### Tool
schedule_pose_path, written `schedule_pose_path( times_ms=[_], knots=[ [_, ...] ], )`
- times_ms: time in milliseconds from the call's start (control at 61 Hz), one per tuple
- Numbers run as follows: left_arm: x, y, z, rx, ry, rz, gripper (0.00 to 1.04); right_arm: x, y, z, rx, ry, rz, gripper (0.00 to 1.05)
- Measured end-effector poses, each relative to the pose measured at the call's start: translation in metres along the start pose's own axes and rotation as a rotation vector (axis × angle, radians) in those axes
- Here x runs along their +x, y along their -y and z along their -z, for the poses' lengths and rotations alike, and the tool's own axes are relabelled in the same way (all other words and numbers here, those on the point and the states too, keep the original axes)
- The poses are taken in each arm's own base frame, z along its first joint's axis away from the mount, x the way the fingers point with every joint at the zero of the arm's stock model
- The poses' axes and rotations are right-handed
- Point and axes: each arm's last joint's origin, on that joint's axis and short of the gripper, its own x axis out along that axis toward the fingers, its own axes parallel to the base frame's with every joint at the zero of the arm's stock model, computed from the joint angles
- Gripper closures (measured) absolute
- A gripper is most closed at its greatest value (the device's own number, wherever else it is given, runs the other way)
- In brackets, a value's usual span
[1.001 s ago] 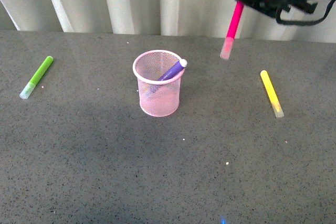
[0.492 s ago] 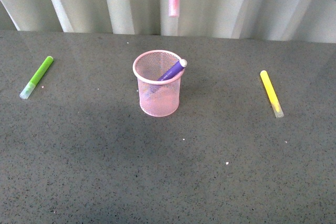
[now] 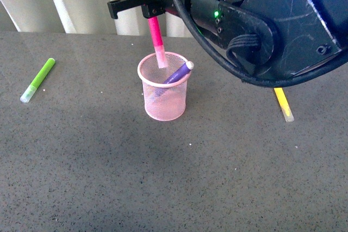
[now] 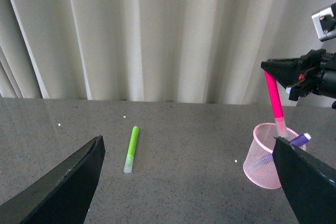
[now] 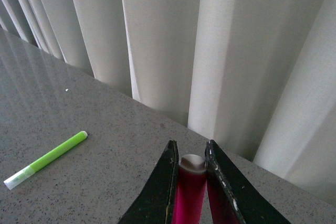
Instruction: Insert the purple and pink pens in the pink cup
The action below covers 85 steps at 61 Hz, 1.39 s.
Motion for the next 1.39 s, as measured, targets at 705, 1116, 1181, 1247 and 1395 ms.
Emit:
schedule_pose_path(
  times_ms=[705, 1116, 1181, 1247, 1395],
  knots=[
    [0.000, 0.000, 0.000, 0.000, 0.000, 0.000, 0.07, -0.002, 0.003, 0.014, -0.003, -0.018, -0.010, 0.39],
    [0.000, 0.000, 0.000, 0.000, 0.000, 0.000, 0.07, -0.059, 0.044, -0.045, 0.019, 0.078, 0.170, 0.07],
    [0.000, 0.000, 0.000, 0.000, 0.000, 0.000, 0.07, -0.082, 0.055, -0.062, 0.015, 0.108, 0.212, 0.07],
    [0.000, 0.000, 0.000, 0.000, 0.000, 0.000, 0.07, -0.116, 0.065, -0.078, 0.007, 0.136, 0.275, 0.07],
    [0.000, 0.000, 0.000, 0.000, 0.000, 0.000, 0.07, -0.190, 0.072, -0.089, 0.009, 0.165, 0.332, 0.07]
  ],
)
